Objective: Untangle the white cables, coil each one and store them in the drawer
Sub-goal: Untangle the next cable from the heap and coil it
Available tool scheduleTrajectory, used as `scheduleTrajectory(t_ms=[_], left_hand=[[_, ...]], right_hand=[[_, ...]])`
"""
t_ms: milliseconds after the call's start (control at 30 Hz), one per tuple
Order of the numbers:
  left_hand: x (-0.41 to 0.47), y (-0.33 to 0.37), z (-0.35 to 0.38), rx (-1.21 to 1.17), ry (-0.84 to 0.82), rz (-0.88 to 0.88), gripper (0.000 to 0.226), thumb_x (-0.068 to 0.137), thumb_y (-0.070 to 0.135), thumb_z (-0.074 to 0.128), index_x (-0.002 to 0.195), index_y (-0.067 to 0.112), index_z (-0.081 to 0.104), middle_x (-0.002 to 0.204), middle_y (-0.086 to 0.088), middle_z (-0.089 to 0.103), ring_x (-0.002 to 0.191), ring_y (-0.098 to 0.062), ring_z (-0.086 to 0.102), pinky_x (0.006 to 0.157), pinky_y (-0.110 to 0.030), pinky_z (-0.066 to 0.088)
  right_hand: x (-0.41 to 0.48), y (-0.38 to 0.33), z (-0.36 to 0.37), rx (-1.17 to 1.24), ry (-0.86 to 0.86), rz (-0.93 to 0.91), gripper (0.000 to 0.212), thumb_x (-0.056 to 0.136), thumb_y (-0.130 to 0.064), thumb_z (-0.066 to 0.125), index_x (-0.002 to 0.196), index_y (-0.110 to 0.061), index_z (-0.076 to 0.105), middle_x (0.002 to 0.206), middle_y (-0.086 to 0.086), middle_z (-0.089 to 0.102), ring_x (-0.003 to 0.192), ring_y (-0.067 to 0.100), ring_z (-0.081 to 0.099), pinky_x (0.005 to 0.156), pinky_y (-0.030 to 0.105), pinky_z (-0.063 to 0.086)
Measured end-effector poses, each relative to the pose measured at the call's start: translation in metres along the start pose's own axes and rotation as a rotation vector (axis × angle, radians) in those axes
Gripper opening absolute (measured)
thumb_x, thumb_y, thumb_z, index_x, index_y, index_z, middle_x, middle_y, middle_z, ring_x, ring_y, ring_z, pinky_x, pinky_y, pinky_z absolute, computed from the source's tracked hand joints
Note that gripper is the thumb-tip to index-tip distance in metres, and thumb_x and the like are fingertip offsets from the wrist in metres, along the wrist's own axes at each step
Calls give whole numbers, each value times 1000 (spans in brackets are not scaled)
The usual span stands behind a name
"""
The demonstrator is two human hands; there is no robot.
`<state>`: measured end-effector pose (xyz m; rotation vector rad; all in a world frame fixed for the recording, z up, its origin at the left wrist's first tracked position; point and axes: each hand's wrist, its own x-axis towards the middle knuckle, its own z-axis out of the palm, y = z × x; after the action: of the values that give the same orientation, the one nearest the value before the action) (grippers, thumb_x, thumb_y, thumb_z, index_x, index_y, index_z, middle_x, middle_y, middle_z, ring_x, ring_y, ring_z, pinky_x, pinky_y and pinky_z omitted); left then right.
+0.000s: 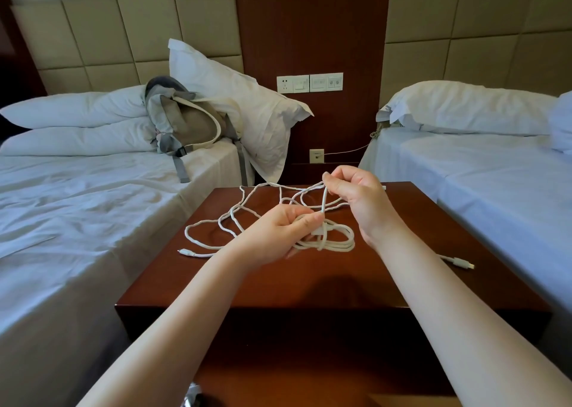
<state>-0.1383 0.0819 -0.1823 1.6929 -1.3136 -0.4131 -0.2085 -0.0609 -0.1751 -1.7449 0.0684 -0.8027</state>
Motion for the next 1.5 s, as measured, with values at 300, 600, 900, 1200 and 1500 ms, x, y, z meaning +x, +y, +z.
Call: scheduleTrajectory(t_ms=[300, 600, 900, 1200, 1500], left_hand=[[6, -14, -3, 86, 306, -140, 31, 99, 30, 42, 76, 19, 60, 44, 3, 47, 34, -6, 38, 40, -18, 34], [8, -17, -13, -257, 714, -163, 39, 100, 30, 38, 74, 6, 54, 49, -2, 47, 36, -8, 40, 36, -20, 32], [7, -8, -14, -318, 892, -81, 21, 98, 28, 44, 85, 12, 45, 65, -4, 47, 48, -8, 43, 40, -19, 36], [4, 5, -26, -675, 802, 153, 26, 100, 21, 41, 75, 13, 43, 52, 1, 39, 38, -7, 30, 37, -21, 25], [1, 13, -12, -609, 224, 170, 27, 90, 24, 52, 72, 10, 38, 57, -8, 37, 36, -7, 28, 35, -16, 23]], right_hand=[[0, -5, 8, -267, 42, -144, 32, 92, -23, 58, 68, -1, 56, 52, -5, 44, 53, 5, 42, 58, 25, 39], [-15, -16, 36, -400, -160, -175, 30, 97, -13, 45, 72, -8, 59, 44, -11, 44, 42, 1, 42, 45, 14, 29], [-22, 0, 50, -464, -165, -257, 27, 98, -18, 46, 73, -22, 53, 48, -12, 44, 45, 5, 42, 48, 18, 29], [-17, 16, 34, -88, -361, 88, 43, 99, -34, 42, 63, -10, 42, 47, -8, 33, 42, 4, 29, 45, 13, 26], [-5, 21, 10, 205, -231, 159, 29, 100, -16, 41, 76, -12, 56, 47, -10, 37, 42, 6, 27, 45, 20, 21]])
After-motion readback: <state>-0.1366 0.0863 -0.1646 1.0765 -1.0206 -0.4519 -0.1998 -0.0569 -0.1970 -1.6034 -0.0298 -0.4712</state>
